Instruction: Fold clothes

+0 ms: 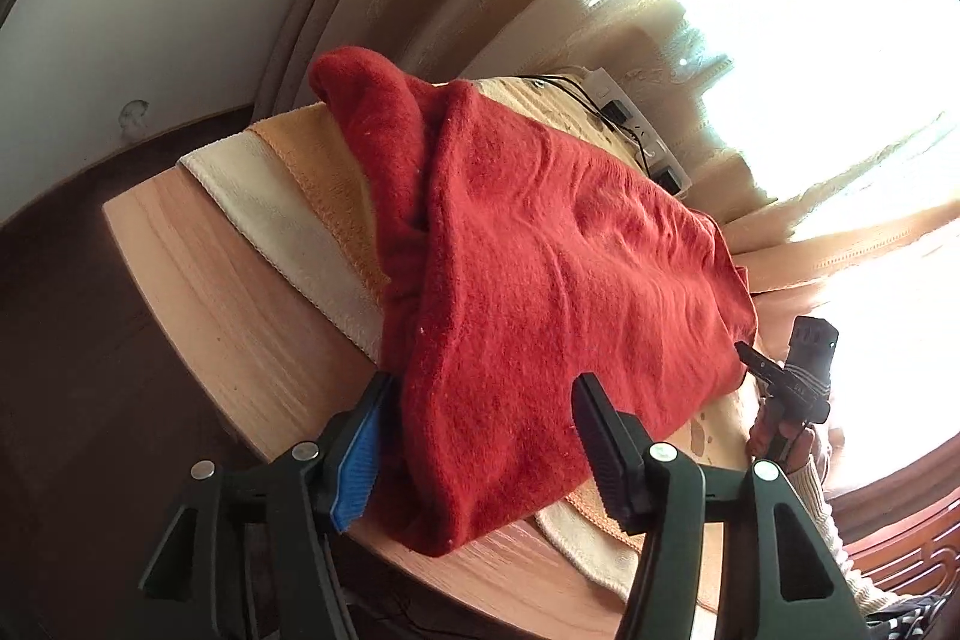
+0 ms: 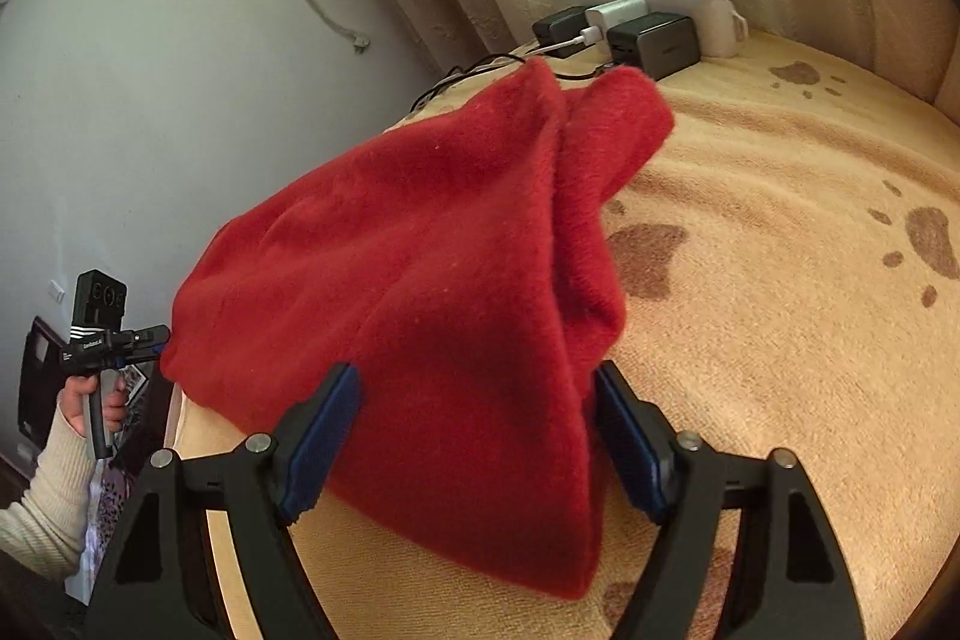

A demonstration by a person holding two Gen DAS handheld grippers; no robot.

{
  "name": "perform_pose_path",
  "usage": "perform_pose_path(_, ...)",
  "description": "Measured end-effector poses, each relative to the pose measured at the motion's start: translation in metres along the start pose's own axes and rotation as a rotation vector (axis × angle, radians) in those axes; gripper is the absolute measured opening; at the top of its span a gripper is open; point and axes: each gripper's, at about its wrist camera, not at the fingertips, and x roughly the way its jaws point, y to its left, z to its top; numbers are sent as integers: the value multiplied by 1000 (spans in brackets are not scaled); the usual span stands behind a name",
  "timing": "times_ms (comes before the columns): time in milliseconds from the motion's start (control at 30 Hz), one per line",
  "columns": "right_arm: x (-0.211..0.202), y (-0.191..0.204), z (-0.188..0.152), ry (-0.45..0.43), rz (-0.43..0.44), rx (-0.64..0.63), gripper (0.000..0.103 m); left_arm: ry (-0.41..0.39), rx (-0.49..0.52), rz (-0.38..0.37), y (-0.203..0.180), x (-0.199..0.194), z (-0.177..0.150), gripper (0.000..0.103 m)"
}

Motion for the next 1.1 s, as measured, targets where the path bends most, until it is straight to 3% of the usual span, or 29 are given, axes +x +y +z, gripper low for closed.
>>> perform_pose_path(267,-1,0,-5,-9,12,12,81,-18,79,37,-11,8,-3,63)
perform_pose_path(300,0,1,-5,-8,5,8,76,-13,70,44,-12,8,-4,62)
perform_pose_path(400,6,11,-4,33,-31,-38,31,-4,49,52,-14,4,-6,24)
perform_pose_path(433,6,14,-5,35,-24,-34,30,-4,44,50,-15,1,-8,22)
perform_pose_path(500,2,18,-4,38,3,-5,28,-3,33,47,-16,-6,-10,17)
perform_pose_path(633,-24,21,-2,18,173,103,27,-2,12,40,-18,-20,-15,9)
perform_pose_path(767,-52,32,-9,48,274,154,27,22,52,45,-32,-35,-24,9)
perform_pose_path(867,-55,34,-25,107,245,168,27,52,96,62,-38,-39,-31,9)
perform_pose_path(1000,-34,10,-47,177,113,230,28,74,97,94,-32,-27,-32,9)
perform_pose_path(1033,-29,5,-51,181,109,241,31,78,83,95,-28,-23,-33,9)
perform_pose_path(1100,-29,8,-52,162,97,210,46,86,54,95,-21,-19,-36,9)
